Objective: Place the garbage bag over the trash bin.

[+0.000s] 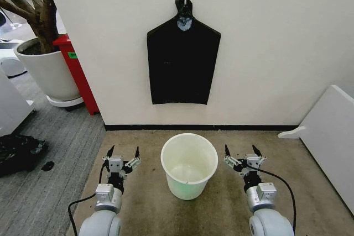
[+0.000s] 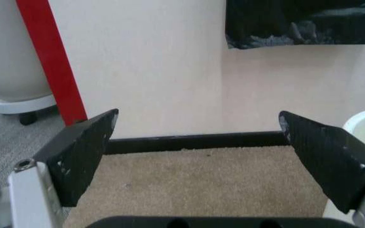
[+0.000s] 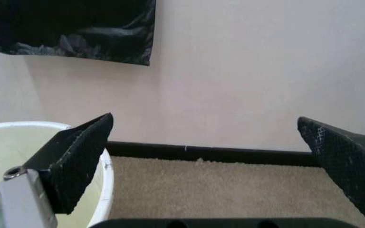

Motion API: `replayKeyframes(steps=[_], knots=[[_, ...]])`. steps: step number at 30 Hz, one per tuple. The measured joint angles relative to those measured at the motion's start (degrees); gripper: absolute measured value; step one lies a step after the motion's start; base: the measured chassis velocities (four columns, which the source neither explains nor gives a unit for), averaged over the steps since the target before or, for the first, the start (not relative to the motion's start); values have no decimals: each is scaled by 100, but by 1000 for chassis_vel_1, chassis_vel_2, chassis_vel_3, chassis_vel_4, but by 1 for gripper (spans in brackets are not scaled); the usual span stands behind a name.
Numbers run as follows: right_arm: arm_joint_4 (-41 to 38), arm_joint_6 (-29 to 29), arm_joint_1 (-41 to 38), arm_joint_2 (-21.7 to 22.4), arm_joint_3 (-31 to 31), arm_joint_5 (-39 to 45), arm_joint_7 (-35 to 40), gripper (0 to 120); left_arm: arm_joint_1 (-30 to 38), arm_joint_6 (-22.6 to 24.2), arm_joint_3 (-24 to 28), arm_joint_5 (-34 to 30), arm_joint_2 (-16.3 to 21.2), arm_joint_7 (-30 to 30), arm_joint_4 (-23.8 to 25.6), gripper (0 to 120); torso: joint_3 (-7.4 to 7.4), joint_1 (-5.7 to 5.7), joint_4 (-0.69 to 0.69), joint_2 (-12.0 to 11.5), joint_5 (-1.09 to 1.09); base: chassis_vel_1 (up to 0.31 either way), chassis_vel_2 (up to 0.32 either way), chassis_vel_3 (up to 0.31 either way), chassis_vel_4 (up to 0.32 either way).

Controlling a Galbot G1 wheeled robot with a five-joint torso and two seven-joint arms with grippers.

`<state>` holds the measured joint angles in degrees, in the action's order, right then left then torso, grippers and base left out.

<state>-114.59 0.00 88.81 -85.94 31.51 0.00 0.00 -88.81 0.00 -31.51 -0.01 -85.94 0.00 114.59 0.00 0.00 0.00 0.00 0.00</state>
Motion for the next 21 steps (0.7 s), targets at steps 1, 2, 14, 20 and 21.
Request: replayKeyframes(steps=[1,2,14,20,21], knots=[[0,0,0,0,0,0,0,100,0,0,0,0,0,0,0,100,0,0,0,0,0,0,0,0,0],[0,0,0,0,0,0,0,100,0,0,0,0,0,0,0,100,0,0,0,0,0,0,0,0,0],[0,0,0,0,0,0,0,100,0,0,0,1,0,0,0,100,0,0,0,0,0,0,0,0,0],[0,0,0,0,0,0,0,100,0,0,0,0,0,0,0,100,0,0,0,0,0,0,0,0,0],[0,0,0,0,0,0,0,100,0,0,0,0,0,0,0,100,0,0,0,0,0,0,0,0,0]])
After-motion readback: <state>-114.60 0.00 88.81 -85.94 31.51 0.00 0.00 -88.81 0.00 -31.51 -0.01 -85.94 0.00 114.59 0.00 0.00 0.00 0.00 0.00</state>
